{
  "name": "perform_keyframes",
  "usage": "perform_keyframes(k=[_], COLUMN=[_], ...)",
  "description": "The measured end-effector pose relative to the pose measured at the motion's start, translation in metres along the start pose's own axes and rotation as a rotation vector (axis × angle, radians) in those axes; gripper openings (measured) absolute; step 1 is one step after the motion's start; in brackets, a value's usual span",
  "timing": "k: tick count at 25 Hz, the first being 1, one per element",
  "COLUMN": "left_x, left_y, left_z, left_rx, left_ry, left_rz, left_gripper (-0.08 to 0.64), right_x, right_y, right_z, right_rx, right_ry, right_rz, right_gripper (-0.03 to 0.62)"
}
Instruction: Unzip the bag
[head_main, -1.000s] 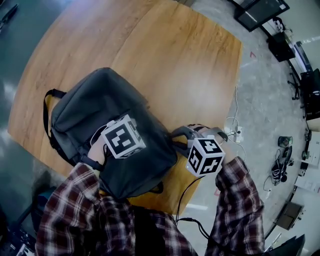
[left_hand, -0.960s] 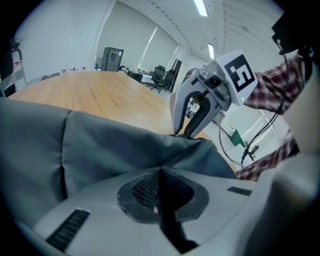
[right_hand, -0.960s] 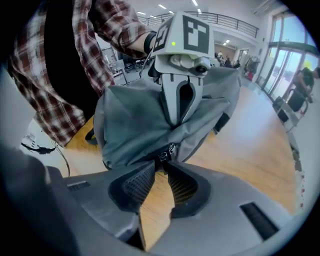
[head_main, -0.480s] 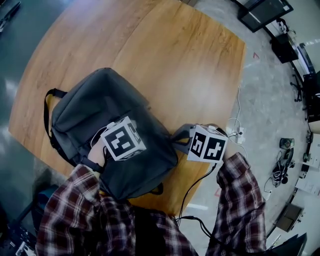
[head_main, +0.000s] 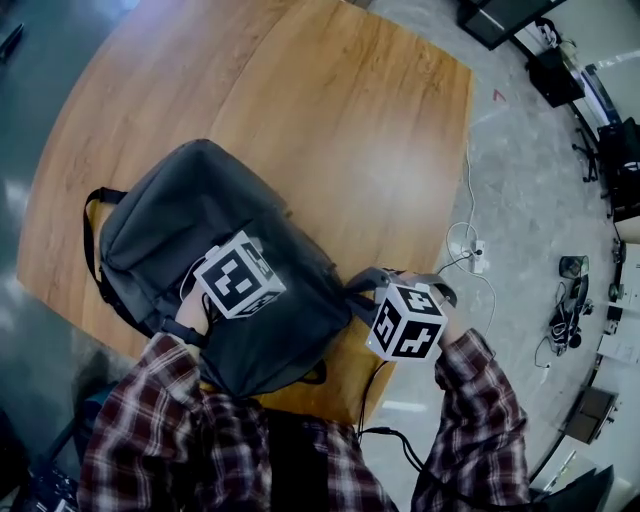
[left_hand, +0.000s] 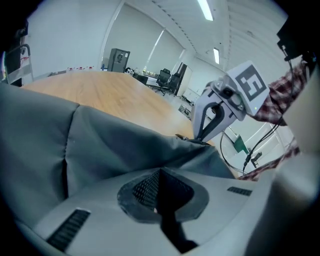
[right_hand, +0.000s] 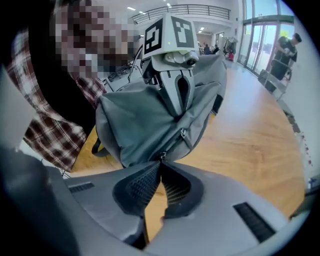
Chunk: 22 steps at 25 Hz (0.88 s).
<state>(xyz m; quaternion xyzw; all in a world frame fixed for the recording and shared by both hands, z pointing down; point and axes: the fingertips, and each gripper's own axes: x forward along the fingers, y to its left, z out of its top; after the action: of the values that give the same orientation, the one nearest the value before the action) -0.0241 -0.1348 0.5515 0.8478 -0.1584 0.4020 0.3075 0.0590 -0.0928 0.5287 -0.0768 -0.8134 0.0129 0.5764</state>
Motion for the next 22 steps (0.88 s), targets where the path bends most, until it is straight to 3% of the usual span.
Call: perform_keyframes(k=[7,10,16,19,22], left_x=[0.0,-0.002,-0.007,-0.015,-0.019], left_y=[-0.005,-0.004,-0.007,-0.034,-0.072], left_z=[0.0,-0.001,0.001,0.011,0.036], left_rx=[-0.009,-0.016,-0.05,-0.02,0.112], left_ry=[-0.009,-0.016,-0.036,-0.03,-0.013], left_rz=[0.022,0.035,0.076,-0.018,-0.13], left_gripper=[0.009,0.009,0.009,0.009,0.009], right_x=[-0.001,0.002,0.003,-0.006,-0.022], right_y=[0.039,0.063,0.062,0.044,0.016], right_z=[-0.027,-0.029,-0.026,-0.031,-0.033], right_rx=[0.16,0.276,0.511,0.561,0.573], right_ry=[0.022,-0.049,-0.149,-0.18,-0.199], right_rz=[-0.119,-0.153,-0.368,-0.44,-0.503], right_gripper=[0.017,0.017,0.017,0.017,0.017])
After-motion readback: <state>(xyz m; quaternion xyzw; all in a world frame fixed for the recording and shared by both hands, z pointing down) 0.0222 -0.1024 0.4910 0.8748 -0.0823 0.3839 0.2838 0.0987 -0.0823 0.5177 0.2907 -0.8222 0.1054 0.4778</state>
